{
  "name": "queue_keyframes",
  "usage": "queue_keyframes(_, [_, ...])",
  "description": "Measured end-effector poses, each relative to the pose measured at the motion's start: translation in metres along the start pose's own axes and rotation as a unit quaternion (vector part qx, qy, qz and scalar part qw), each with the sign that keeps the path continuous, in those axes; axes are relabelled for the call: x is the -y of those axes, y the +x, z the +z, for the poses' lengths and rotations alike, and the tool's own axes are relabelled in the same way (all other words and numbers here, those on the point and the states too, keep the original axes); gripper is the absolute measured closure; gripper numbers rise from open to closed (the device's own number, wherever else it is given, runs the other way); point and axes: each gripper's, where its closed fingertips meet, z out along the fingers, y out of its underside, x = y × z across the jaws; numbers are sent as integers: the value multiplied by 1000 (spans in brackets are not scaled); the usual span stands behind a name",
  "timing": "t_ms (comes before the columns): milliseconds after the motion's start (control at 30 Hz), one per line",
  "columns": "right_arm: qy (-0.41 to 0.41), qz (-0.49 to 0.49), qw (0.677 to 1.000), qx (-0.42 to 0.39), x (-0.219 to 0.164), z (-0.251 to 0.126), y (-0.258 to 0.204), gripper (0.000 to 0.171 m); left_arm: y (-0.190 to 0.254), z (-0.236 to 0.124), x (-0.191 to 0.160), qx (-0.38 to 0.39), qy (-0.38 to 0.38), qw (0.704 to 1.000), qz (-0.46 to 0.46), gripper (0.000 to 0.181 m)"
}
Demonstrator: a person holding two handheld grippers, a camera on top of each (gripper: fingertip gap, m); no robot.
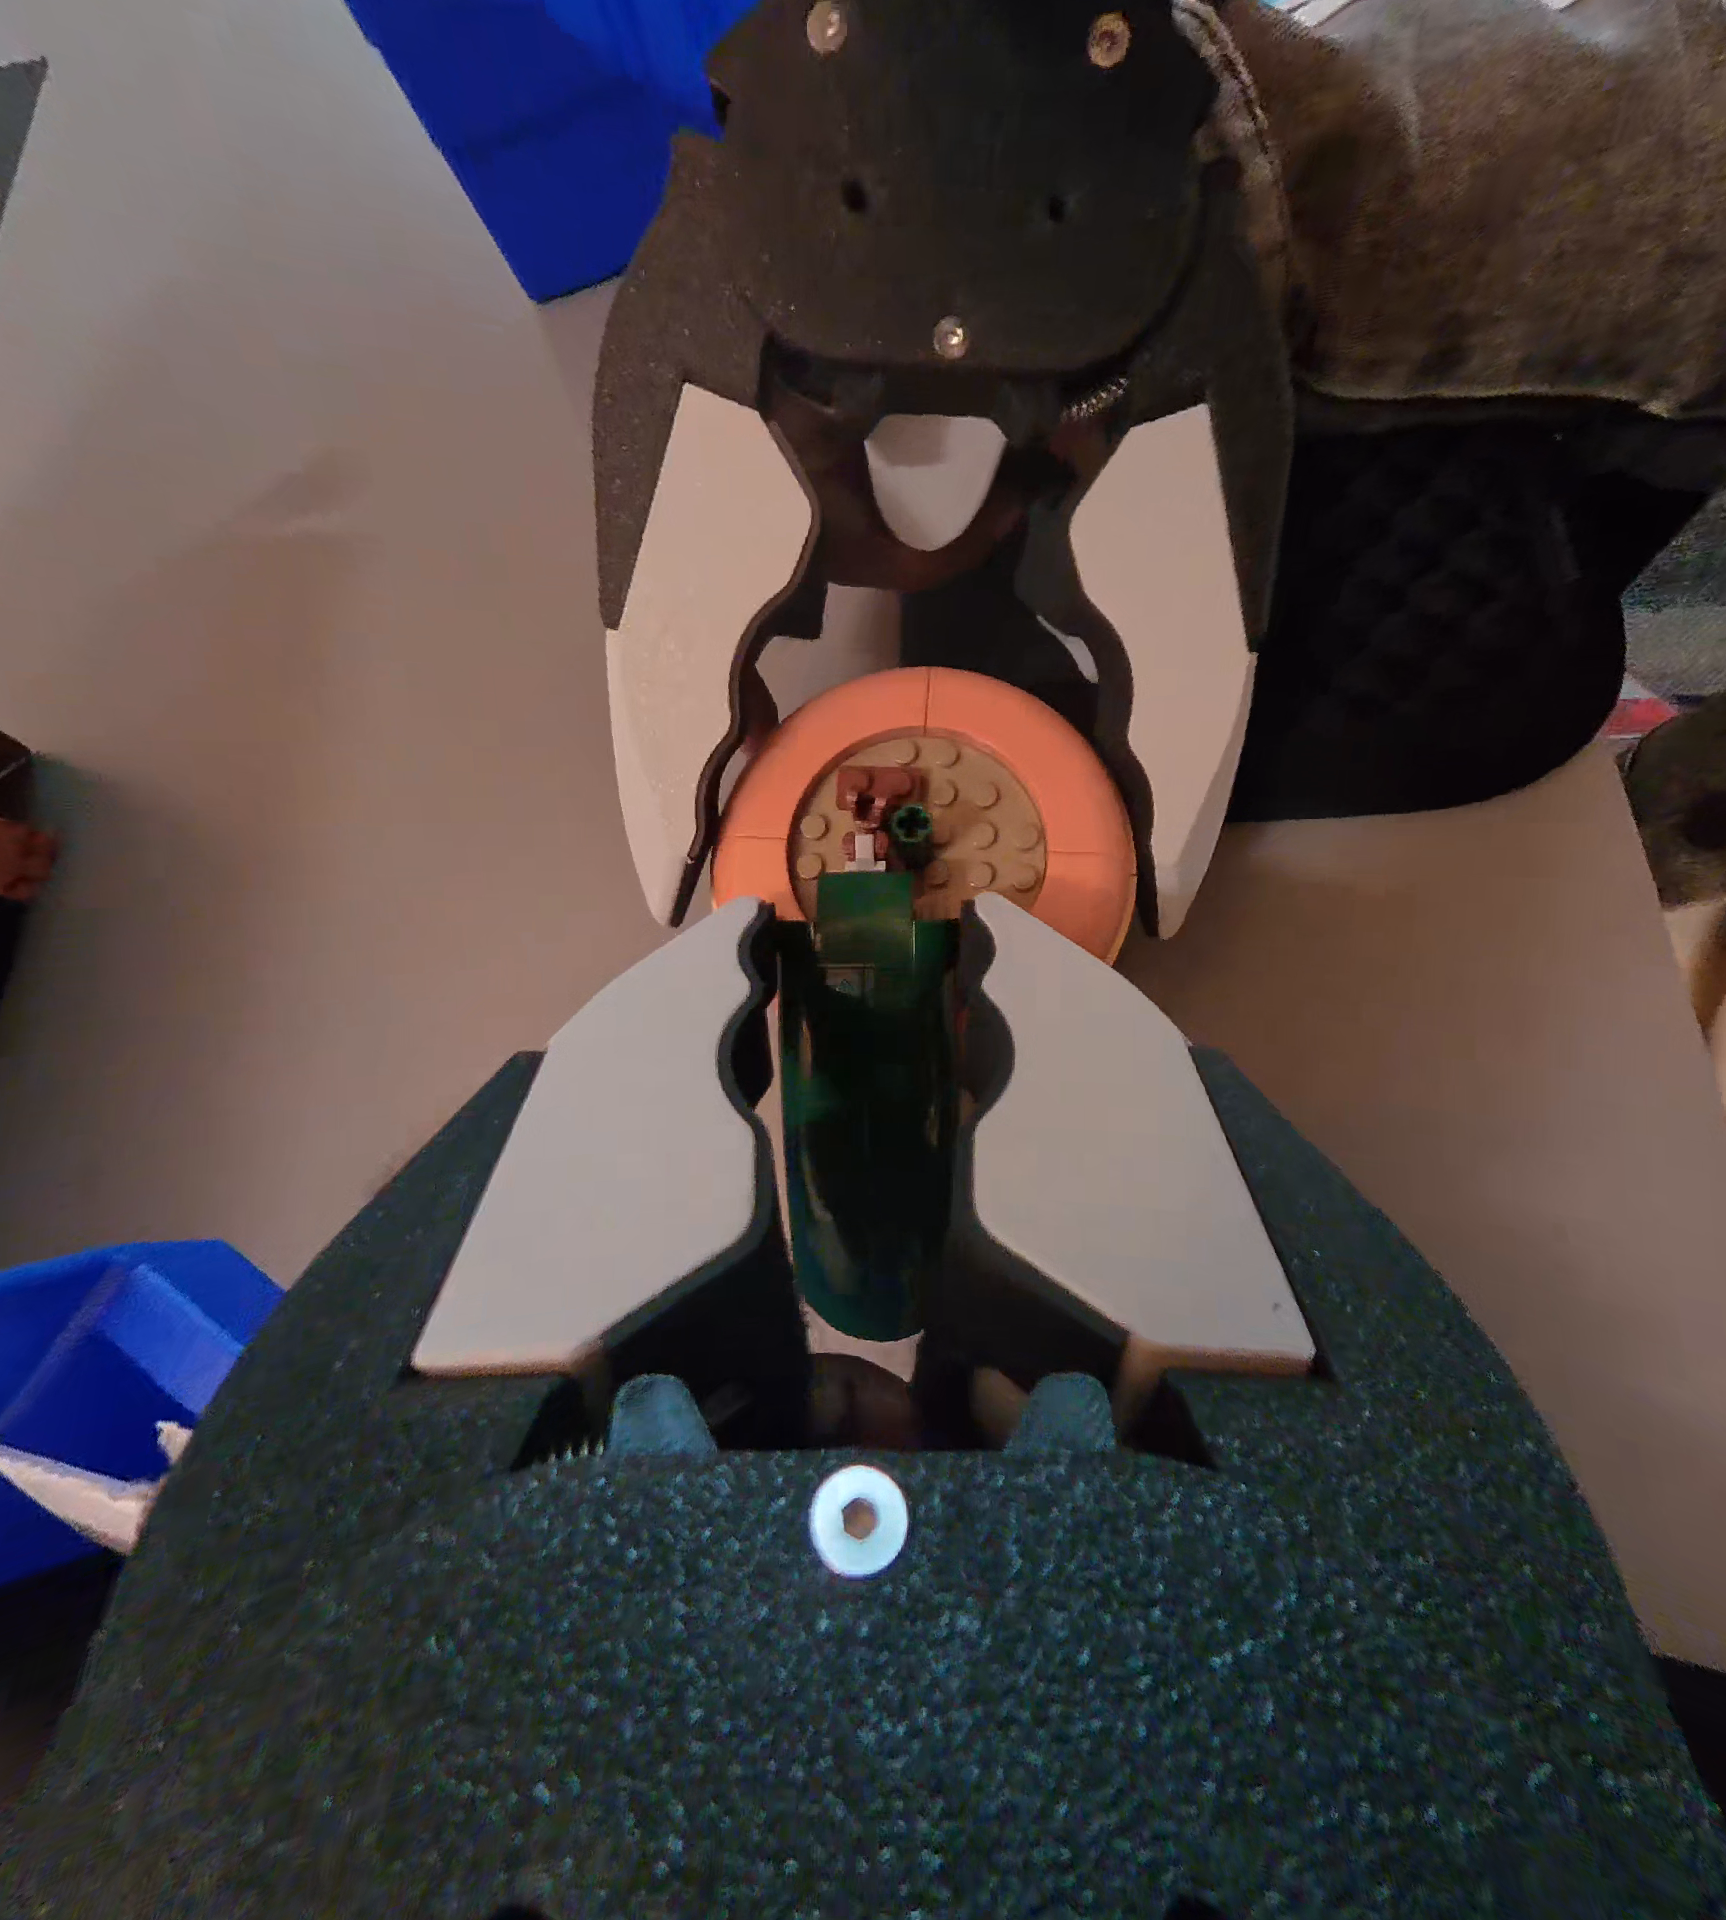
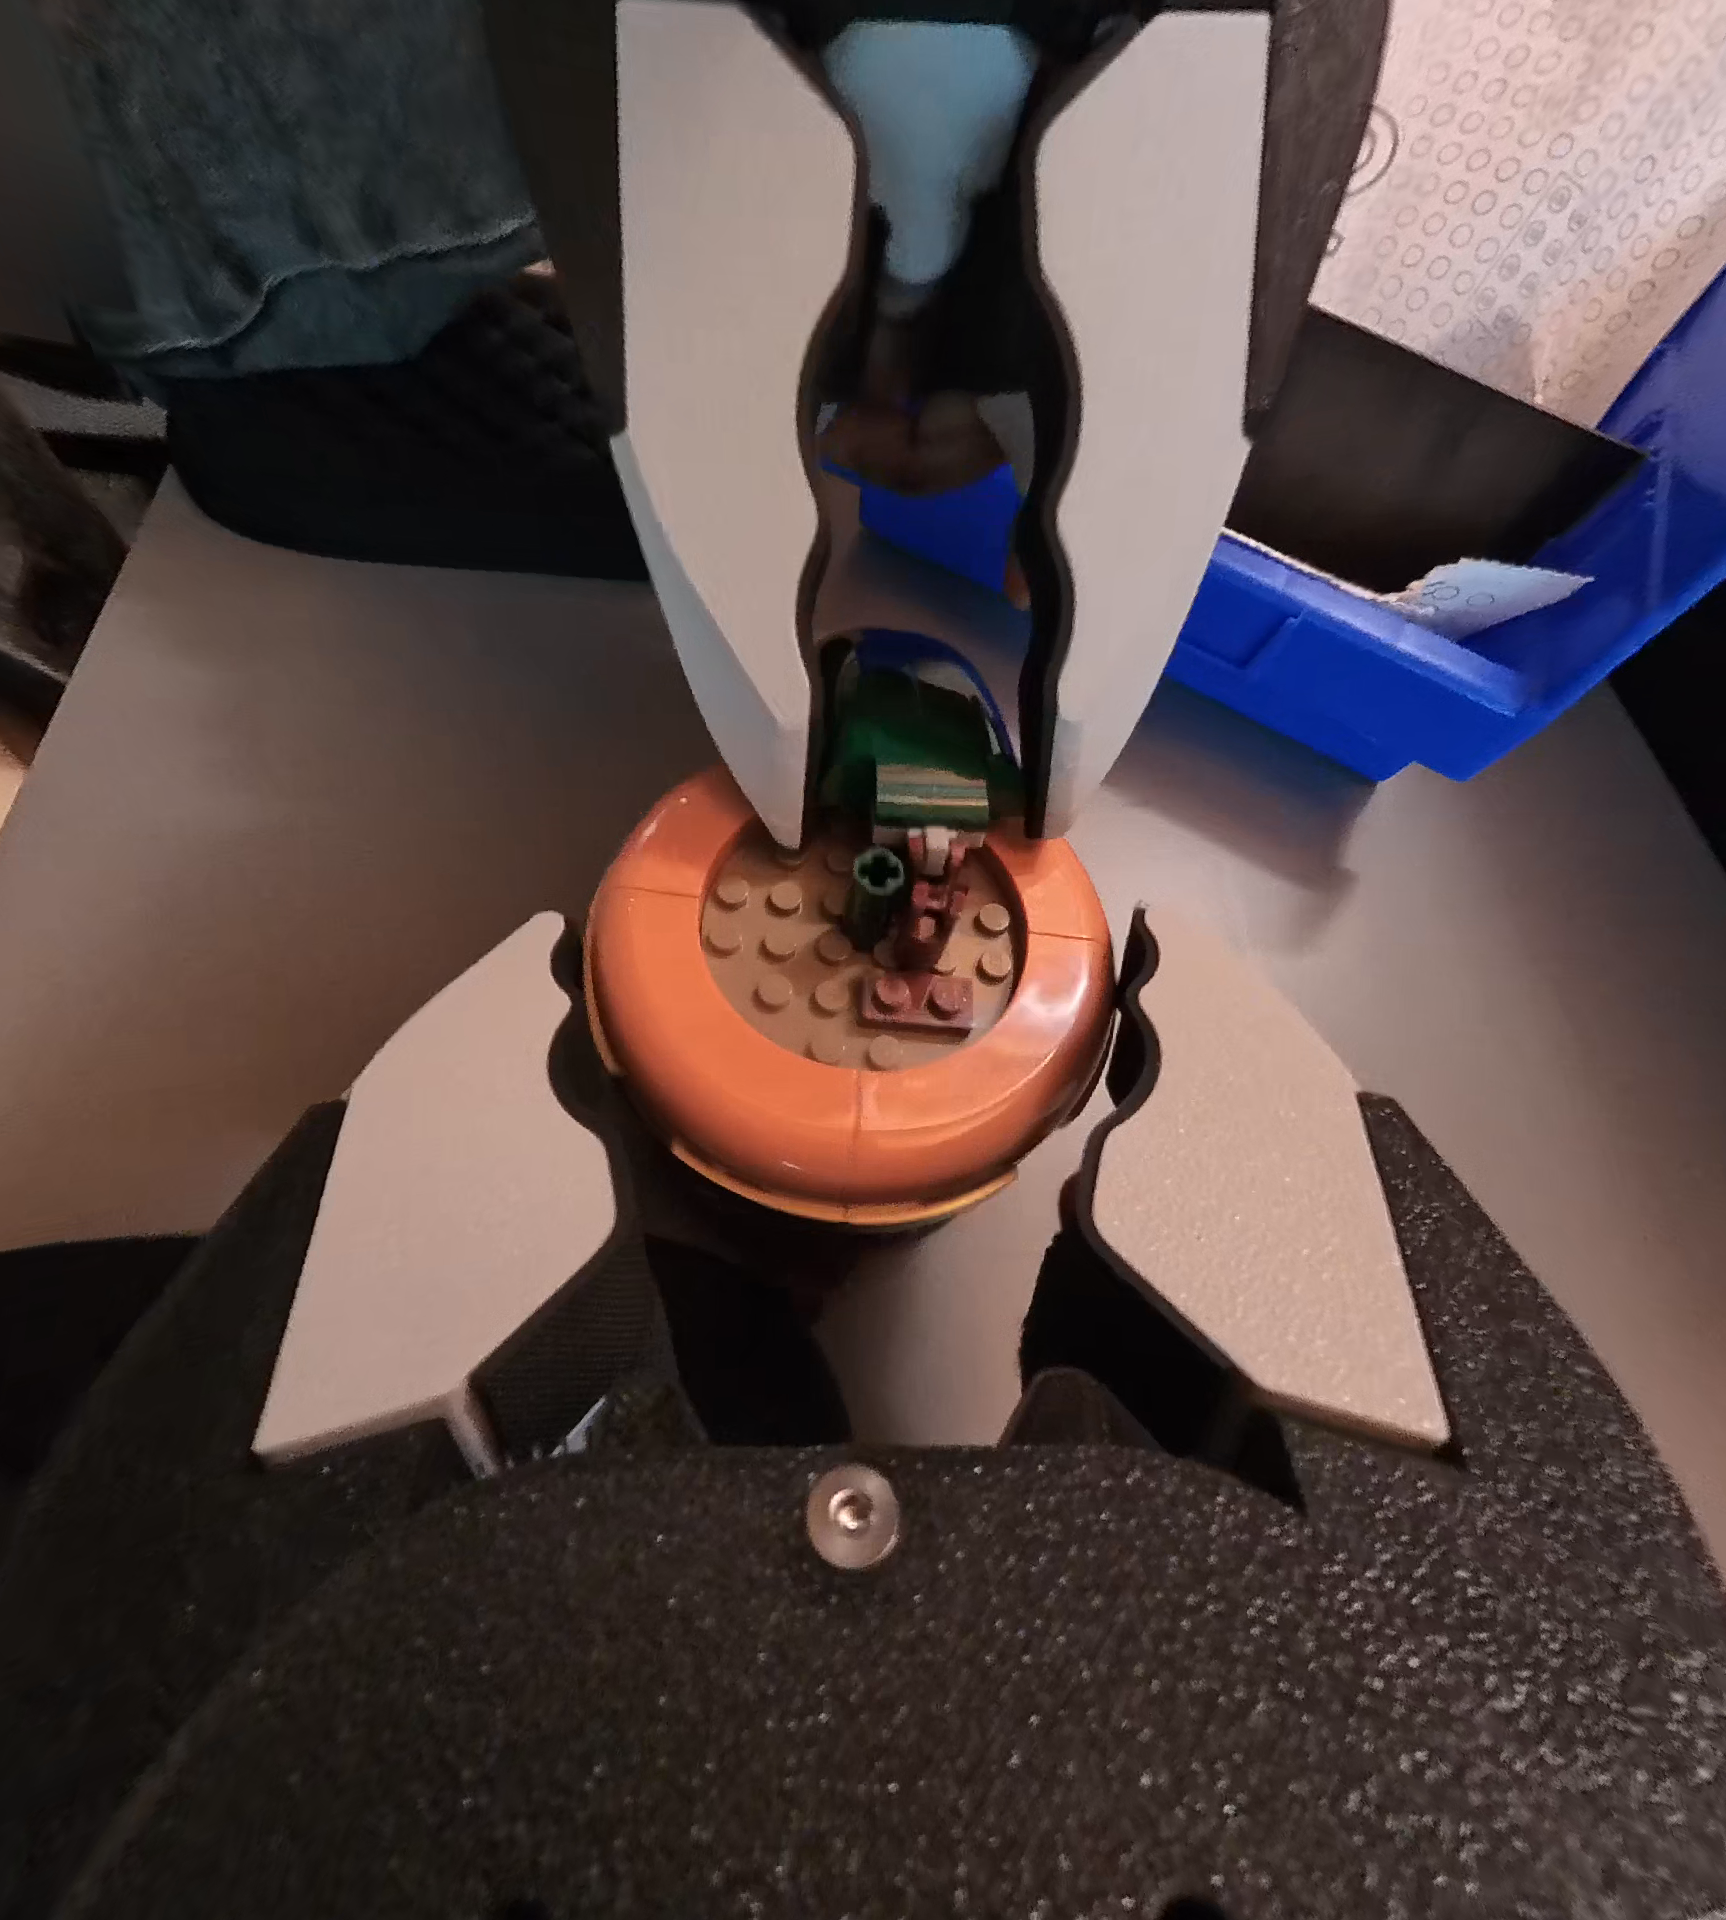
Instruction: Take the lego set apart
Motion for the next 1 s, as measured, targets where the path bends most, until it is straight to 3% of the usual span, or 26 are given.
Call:
queue_keyframes(100, [46,35,998,-8,24,-3,1,72,-3,0,0,7,-4,1000,-8,148])
queue_keyframes(200, [2,36,999,-22,11,6,3,80,-1,0,3,4,4,1000,-7,149])
queue_keyframes(600, [-46,60,997,-32,7,8,4,80,-3,-2,8,39,3,999,24,149])
queue_keyframes(1000, [-49,68,996,-34,5,6,7,80,-5,-2,10,32,60,997,-37,150])
